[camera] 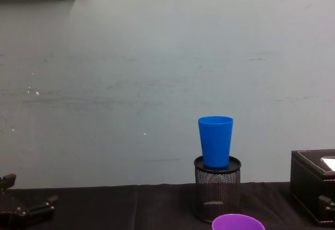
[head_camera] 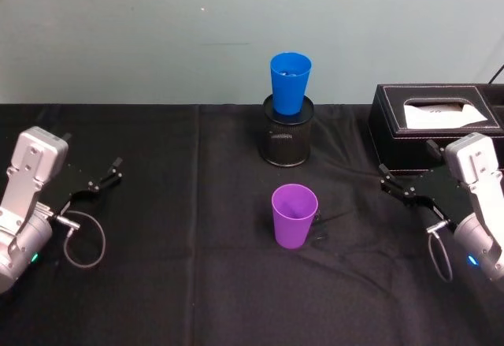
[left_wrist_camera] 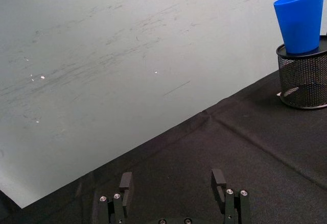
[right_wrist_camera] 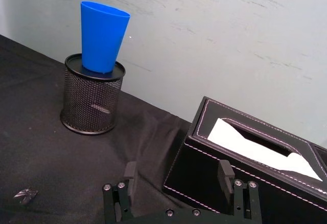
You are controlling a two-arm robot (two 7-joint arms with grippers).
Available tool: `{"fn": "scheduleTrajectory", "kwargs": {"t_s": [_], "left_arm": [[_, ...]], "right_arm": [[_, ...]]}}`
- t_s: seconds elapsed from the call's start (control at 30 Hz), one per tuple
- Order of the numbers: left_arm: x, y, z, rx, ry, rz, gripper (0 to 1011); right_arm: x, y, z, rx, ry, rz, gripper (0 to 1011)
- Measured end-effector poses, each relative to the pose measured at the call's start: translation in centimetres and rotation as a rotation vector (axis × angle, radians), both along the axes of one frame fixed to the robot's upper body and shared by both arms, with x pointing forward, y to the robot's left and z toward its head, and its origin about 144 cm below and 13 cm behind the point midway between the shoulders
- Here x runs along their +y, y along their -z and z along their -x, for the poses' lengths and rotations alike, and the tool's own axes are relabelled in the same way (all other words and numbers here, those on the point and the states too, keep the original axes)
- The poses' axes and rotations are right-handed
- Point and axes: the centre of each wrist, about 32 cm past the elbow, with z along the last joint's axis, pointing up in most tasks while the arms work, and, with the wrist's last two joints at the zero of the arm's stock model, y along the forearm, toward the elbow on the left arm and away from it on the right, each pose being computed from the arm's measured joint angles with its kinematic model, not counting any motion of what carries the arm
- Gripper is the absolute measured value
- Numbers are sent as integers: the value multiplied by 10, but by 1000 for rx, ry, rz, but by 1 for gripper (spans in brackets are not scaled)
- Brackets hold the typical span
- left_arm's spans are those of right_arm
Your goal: Pick up one cup with a gripper and tap it against the other cup.
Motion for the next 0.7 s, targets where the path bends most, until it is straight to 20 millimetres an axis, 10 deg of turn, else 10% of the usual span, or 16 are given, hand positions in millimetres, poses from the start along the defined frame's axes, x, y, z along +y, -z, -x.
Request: {"fn": "scheduleTrajectory", "kwargs": {"t_s": [0.7], "left_arm": [[0, 0, 0, 0, 0, 0, 1000]], "right_arm": [[-1, 0, 0, -1, 1, 1, 1002]]}}
